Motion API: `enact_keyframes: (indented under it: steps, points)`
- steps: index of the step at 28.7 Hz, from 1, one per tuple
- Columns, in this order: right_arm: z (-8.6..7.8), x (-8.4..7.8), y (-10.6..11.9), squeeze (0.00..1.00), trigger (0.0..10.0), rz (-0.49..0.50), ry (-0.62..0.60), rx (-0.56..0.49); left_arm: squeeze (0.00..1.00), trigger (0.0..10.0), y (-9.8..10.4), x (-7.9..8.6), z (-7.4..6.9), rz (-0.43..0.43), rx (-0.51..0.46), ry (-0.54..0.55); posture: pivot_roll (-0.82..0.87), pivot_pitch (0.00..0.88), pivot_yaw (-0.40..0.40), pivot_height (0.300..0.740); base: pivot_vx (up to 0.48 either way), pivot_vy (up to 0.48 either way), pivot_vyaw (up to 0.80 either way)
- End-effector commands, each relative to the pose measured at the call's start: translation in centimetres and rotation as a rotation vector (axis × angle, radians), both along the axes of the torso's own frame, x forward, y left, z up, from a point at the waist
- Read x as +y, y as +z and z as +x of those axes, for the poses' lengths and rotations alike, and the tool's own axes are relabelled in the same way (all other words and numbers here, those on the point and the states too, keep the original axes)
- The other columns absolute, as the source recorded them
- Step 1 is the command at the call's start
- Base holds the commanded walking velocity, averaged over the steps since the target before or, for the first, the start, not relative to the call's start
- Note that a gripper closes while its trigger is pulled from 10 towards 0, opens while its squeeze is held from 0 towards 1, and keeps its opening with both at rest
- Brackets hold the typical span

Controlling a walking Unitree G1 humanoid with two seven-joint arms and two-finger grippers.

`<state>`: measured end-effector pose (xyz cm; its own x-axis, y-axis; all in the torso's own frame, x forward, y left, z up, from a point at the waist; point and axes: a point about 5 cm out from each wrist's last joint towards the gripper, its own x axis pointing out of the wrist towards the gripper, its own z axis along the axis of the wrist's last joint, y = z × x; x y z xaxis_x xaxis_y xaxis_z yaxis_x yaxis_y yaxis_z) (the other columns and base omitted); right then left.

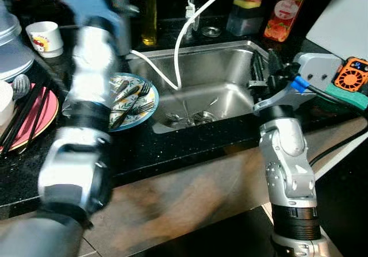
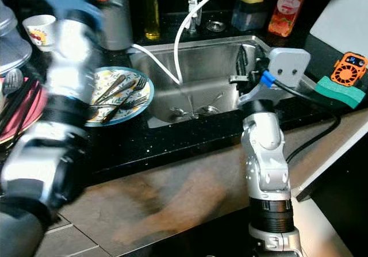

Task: Kitchen organization

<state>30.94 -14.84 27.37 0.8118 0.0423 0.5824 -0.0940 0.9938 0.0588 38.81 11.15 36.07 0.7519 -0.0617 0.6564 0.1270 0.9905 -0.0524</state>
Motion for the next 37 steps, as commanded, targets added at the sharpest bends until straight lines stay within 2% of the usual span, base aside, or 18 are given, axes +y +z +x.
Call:
enact_keyframes:
  steps: [1, 2, 6, 8, 9, 10, 11, 15, 16, 18, 19, 23, 26, 27, 30, 33, 35, 37]
  points:
    - [0.0, -0.2, 0.2, 0.00, 10.0, 0.010, -0.004, 0.000, 0.00, 10.0, 0.3, -1.0, -0.4, 0.014, -0.023, -0.031, 0.07, 0.084, -0.019, 0.740, 0.000, 0.000, 0.00]
    - [0.0, -0.1, 0.2, 0.00, 10.0, 0.013, -0.001, 0.001, 0.00, 10.0, 0.1, -2.9, -0.1, -0.050, 0.028, -0.103, 0.07, 0.084, -0.019, 0.740, 0.000, 0.000, 0.00]
    - [0.0, 0.1, 0.1, 0.00, 10.0, 0.015, 0.006, 0.005, 0.00, 10.0, 1.3, -5.9, 0.4, -0.092, 0.070, -0.206, 0.07, 0.079, -0.014, 0.740, 0.000, 0.000, 0.00]
    - [0.0, 0.1, 0.1, 0.00, 10.0, 0.015, 0.006, 0.005, 0.00, 10.0, 1.3, -5.9, 0.4, -0.092, 0.070, -0.206, 0.07, 0.079, -0.014, 0.740, 0.000, 0.000, 0.00]
    - [0.0, 0.2, 0.1, 0.00, 10.0, 0.015, 0.008, 0.004, 0.00, 10.0, 1.7, -7.3, 0.5, -0.083, 0.104, -0.246, 0.07, 0.079, -0.014, 0.740, 0.000, 0.000, 0.00]
    - [0.0, 0.2, 0.1, 0.00, 10.0, 0.015, 0.008, 0.004, 0.00, 10.0, 1.7, -7.3, 0.5, -0.083, 0.104, -0.246, 0.07, 0.079, -0.014, 0.740, 0.000, 0.000, 0.00]
    - [0.0, 0.2, 0.0, 0.00, 10.0, 0.018, 0.006, 0.005, 0.00, 10.0, 1.7, -9.0, 0.6, -0.044, 0.153, -0.269, 0.05, 0.076, -0.016, 0.740, 0.000, 0.000, 0.00]
    - [-0.1, 0.2, 0.0, 0.00, 10.0, 0.019, 0.005, 0.006, 0.00, 10.0, 1.2, -9.9, 0.7, -0.010, 0.198, -0.287, 0.03, 0.074, -0.017, 0.740, 0.000, 0.000, 0.00]
    - [-0.1, 0.2, 0.0, 0.00, 10.0, 0.018, 0.004, 0.006, 0.08, 10.0, 0.9, -10.0, 0.8, 0.001, 0.212, -0.281, 0.02, 0.073, -0.016, 0.740, 0.000, 0.000, 0.00]
    - [-0.2, 0.2, 0.0, 0.00, 10.0, 0.017, 0.003, 0.006, 0.08, 10.0, 0.8, -10.0, 0.9, 0.007, 0.222, -0.275, 0.02, 0.074, -0.013, 0.740, 0.000, 0.000, 0.00]
    - [-0.2, 0.2, 0.0, 0.00, 10.0, 0.017, 0.001, 0.005, 1.00, 10.0, 0.4, -9.8, 1.1, 0.007, 0.237, -0.262, 0.02, 0.072, -0.010, 0.740, 0.000, 0.000, 0.00]
    - [-0.2, 0.0, -0.1, 0.00, 10.0, 0.019, -0.006, 0.008, 1.00, 10.0, -0.9, -9.1, 1.6, 0.007, 0.269, -0.245, 0.02, 0.070, -0.009, 0.740, 0.000, 0.000, 0.00]
    - [-0.2, 0.1, -0.1, 0.00, 10.0, 0.016, 0.000, 0.009, 1.00, 10.0, -0.5, -8.8, 1.5, -0.087, 0.253, -0.316, 0.02, 0.070, -0.009, 0.740, 0.000, 0.000, 0.00]
    - [-0.1, 0.1, -0.1, 0.00, 10.0, 0.014, 0.003, 0.005, 0.00, 10.0, -0.2, -8.5, 1.6, -0.136, 0.248, -0.356, 0.03, 0.058, -0.017, 0.740, 0.000, 0.000, 0.00]
    - [-0.1, 0.1, 0.1, 0.00, 10.0, 0.012, 0.005, 0.000, 0.00, 10.0, 0.2, -7.3, 1.8, -0.178, 0.234, -0.356, 0.03, 0.056, -0.023, 0.740, 0.000, 0.000, 0.00]
    - [-0.2, -0.1, 0.1, 0.00, 10.0, 0.011, 0.001, -0.001, 0.00, 10.0, 0.2, -5.7, 2.1, -0.071, 0.233, -0.278, 0.03, 0.056, -0.026, 0.740, 0.000, 0.000, 0.00]
    - [-0.2, -0.1, 0.1, 0.00, 10.0, 0.011, 0.001, -0.001, 0.00, 10.0, 0.2, -5.7, 2.1, -0.071, 0.233, -0.278, 0.03, 0.056, -0.026, 0.740, 0.000, 0.000, 0.00]
    - [-0.3, -0.1, -0.1, 0.00, 10.0, 0.010, 0.001, 0.005, 0.00, 10.0, -1.4, -3.8, 2.8, 0.108, 0.326, -0.211, 0.05, 0.062, -0.030, 0.740, 0.000, 0.000, 0.00]
